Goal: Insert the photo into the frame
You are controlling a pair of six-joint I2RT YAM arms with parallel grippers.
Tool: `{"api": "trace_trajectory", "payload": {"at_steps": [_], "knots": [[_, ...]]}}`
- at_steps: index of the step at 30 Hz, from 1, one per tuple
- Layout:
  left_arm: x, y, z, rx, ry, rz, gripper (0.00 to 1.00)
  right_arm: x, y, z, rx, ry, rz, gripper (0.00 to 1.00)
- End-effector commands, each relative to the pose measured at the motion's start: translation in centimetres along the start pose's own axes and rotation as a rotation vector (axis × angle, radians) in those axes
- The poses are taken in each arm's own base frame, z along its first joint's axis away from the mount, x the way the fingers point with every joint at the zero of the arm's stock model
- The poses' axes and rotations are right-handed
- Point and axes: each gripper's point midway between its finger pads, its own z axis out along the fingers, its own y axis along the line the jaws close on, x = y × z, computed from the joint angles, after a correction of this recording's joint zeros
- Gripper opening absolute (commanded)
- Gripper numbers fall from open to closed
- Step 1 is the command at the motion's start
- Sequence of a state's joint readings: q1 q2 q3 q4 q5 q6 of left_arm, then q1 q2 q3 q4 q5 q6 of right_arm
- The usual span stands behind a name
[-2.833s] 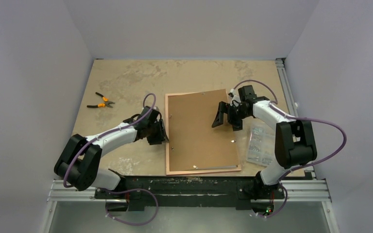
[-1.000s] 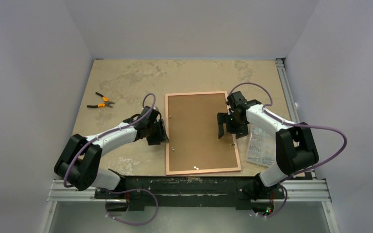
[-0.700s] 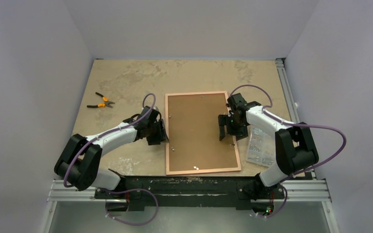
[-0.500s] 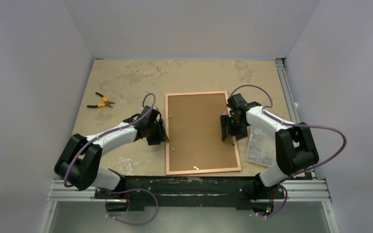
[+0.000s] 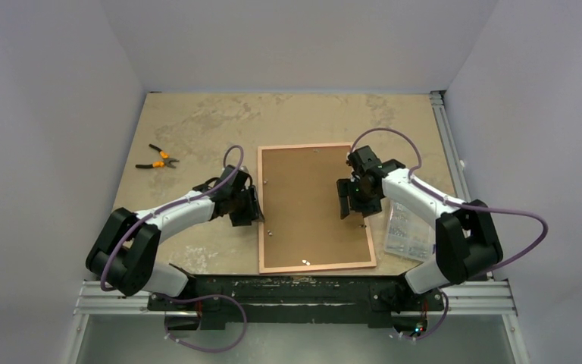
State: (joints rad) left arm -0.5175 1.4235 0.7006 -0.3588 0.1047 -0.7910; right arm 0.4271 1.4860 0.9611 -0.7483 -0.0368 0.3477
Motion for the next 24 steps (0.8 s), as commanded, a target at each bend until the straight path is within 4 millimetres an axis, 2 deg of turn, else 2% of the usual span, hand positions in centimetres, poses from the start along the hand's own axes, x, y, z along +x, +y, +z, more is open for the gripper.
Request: {"api": "trace_trajectory", "payload": {"at_steps": [1, 6, 13, 16, 20, 24], "knots": [[1.2, 2.5, 1.3, -0.096, 0.032, 0.008, 0.46, -0.3, -0.2, 0.6, 0.033, -0.001, 0.008, 0.65], [1.2, 2.5, 1.4, -0.097, 0.034, 0.007, 0.46, 0.6, -1.6, 1.5, 0.107, 0.029, 0.012, 0.65], [1.3, 2.3, 1.4, -0.084, 0.036, -0.005, 0.45, 1.9, -1.1, 1.9, 0.099, 0.091, 0.007, 0.64], [1.3, 2.0, 1.5, -0.069, 0.037, -0.014, 0.45, 2.8, -1.0, 2.1, 0.104, 0.122, 0.000, 0.61], [1.2, 1.8, 1.5, -0.067, 0.034, -0.019, 0.44, 4.1, -1.0, 2.4, 0.126, 0.171, -0.011, 0.51], [1.1, 2.2, 1.4, -0.089, 0.033, -0.028, 0.43, 4.8, -1.1, 2.7, 0.165, 0.199, -0.027, 0.48]]}}
